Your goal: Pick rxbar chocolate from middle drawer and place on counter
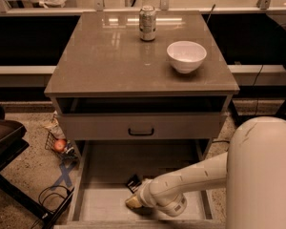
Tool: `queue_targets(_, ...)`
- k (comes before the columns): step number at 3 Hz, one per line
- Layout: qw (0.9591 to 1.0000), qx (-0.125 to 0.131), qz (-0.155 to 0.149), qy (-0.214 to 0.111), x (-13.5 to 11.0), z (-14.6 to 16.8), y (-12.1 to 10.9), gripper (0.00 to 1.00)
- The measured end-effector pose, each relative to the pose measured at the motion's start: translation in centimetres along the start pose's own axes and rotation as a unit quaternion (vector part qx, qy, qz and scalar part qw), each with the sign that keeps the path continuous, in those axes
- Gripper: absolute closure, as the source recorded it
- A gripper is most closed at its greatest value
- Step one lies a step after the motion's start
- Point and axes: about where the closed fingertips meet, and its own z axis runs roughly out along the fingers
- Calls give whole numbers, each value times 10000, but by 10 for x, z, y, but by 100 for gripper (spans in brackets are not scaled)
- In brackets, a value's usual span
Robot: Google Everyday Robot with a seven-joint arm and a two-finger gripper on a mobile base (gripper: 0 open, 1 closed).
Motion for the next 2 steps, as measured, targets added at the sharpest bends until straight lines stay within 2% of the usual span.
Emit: queue_targets(2,10000,-8,-2,-11,-4,-6,0,100)
